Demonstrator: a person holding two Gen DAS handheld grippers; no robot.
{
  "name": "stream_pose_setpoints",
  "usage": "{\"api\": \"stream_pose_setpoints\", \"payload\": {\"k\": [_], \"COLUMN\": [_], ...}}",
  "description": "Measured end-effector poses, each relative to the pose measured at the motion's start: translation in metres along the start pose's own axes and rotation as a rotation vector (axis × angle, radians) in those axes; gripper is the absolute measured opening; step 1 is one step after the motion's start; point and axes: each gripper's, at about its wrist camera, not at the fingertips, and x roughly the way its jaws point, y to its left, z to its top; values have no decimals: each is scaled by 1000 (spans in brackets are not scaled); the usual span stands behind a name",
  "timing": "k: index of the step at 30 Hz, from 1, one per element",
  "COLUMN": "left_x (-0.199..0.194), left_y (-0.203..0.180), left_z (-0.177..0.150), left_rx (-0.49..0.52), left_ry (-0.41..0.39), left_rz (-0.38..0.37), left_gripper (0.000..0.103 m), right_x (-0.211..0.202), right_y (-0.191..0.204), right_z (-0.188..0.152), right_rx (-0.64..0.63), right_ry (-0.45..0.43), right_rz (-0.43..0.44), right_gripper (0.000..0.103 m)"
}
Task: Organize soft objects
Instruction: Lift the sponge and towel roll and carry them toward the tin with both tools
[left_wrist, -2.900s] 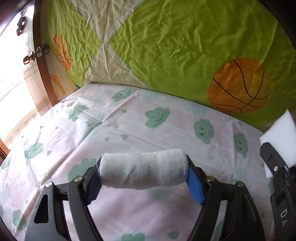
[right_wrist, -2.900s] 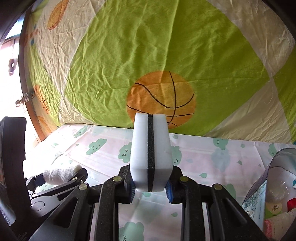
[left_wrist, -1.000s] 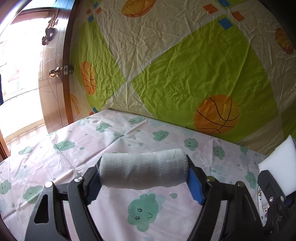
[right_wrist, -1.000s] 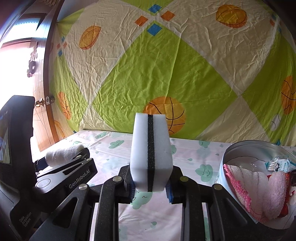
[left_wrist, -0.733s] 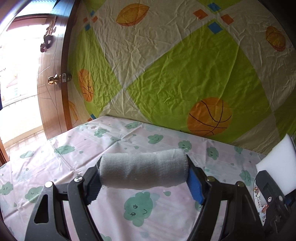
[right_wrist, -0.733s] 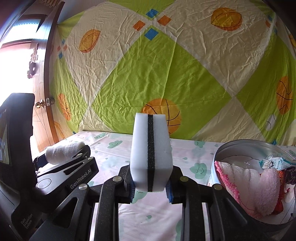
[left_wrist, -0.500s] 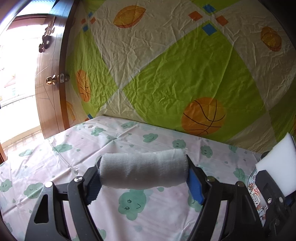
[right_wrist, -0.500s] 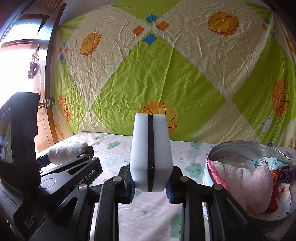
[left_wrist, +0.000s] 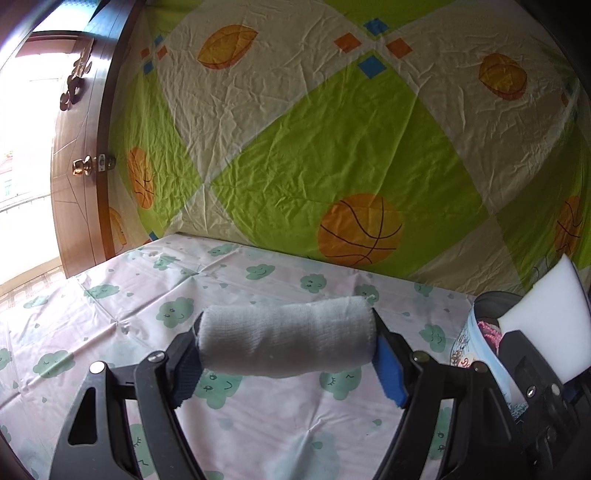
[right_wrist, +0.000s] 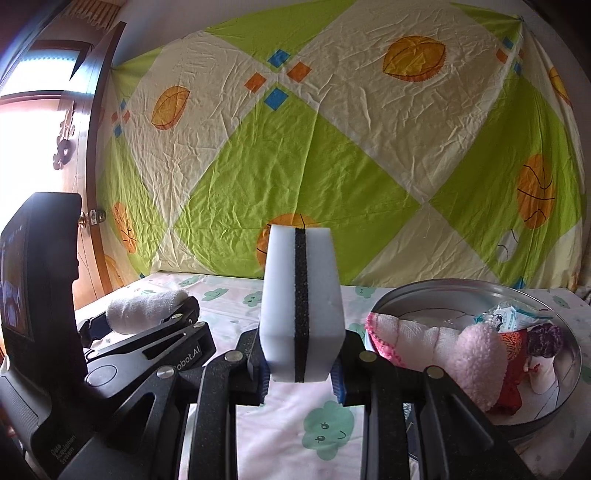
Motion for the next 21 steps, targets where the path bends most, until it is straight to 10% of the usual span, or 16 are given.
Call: {"api": "stream_pose_setpoints", "payload": {"k": [21], "left_x": [-28], "left_y": [-61], "left_z": [-12], "left_rx": [63], "left_ry": [-25], "left_rz": [-170], "left_gripper": [78], "right_x": [-50], "right_y": [-51], "right_z": [-5], "right_rx": [17], "right_ry": [-73], "right_rz": [-98], "right_gripper": [28]}}
